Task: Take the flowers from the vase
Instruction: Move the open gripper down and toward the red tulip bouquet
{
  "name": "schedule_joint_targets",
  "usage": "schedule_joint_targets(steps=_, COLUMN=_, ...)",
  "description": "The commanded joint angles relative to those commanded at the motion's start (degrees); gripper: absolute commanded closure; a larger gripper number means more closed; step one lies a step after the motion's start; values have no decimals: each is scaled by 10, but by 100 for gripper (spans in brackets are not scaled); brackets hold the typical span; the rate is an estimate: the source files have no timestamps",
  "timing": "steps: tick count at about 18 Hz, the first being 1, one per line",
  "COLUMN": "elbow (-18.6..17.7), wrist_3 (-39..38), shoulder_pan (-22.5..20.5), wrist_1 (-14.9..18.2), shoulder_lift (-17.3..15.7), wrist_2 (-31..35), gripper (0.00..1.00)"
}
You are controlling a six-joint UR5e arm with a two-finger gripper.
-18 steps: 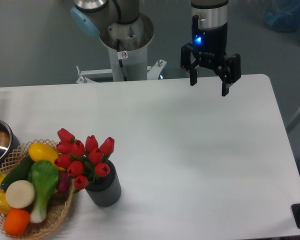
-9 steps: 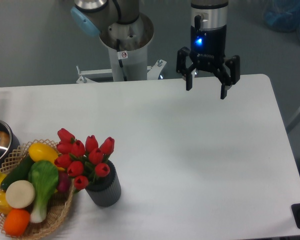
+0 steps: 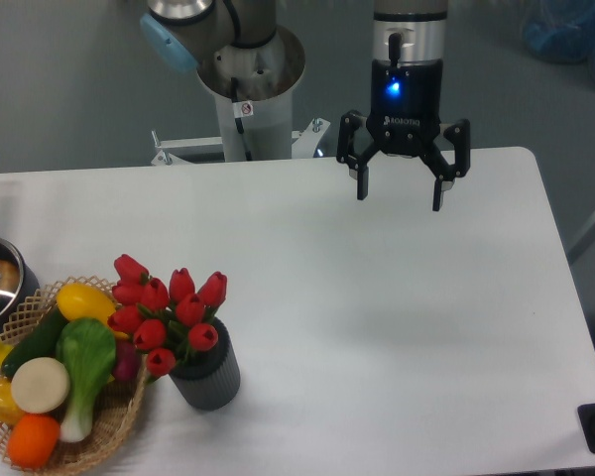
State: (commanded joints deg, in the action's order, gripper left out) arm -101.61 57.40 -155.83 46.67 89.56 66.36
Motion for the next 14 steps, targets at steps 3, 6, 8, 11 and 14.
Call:
schedule_joint_targets(steps=3, elbow=14, wrist_3=-11, shoulder_pan=4, wrist_1=0, shoulder_lift=15, wrist_2=0, gripper=0)
schedule_joint_targets(steps=6, elbow=23, wrist_3=-9, shoulder_pan=13, wrist_1=-1, shoulder_lift=28, wrist_2=1, gripper=0)
schedule_joint_targets(steps=8, elbow=19, wrist_3=-7, shoulder_pan=17, wrist_1=-2, shoulder_lift=31, wrist_2=2, gripper=0)
schedule_joint_targets(steps=11, elbow=23, wrist_3=-7, shoulder_pan=32, wrist_1=-7, shoulder_lift=40, wrist_2=1, gripper=0)
schedule_joint_targets(steps=14, elbow=26, wrist_3=-6, shoulder_pan=33, wrist_1=-8, shoulder_lift=41, wrist_2=1, gripper=0)
